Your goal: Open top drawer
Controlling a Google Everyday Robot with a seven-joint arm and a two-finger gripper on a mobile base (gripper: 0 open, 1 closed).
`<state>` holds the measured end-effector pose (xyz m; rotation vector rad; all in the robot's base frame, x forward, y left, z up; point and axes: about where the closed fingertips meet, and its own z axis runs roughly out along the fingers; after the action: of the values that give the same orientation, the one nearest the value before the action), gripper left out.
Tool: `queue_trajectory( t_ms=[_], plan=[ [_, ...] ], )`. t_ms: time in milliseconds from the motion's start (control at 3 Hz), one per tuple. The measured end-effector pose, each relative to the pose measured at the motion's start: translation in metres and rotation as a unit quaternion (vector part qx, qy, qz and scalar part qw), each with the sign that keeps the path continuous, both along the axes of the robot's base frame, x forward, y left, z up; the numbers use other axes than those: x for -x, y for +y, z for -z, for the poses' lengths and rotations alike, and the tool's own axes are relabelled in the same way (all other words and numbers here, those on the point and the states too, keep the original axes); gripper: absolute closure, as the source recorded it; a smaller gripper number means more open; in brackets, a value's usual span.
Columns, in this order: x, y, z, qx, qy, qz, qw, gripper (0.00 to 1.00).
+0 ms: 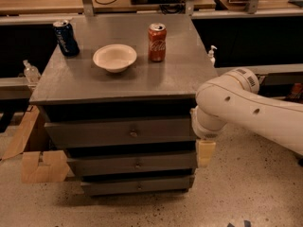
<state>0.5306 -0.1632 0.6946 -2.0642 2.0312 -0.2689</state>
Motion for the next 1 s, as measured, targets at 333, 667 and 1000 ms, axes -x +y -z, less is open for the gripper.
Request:
queue_trajectory(
  t_ms=[333,667,1000],
  plan=[
    [-0.013,-0.003,0.006,0.012,0.001,-0.007,0.9999,0.00],
    [-0.021,-0.004,0.020,0.012,0.010,-0.012,0.9998,0.00],
    [-0.031,0.000,0.037,0.006,0.020,-0.013,0.9997,0.19]
  ],
)
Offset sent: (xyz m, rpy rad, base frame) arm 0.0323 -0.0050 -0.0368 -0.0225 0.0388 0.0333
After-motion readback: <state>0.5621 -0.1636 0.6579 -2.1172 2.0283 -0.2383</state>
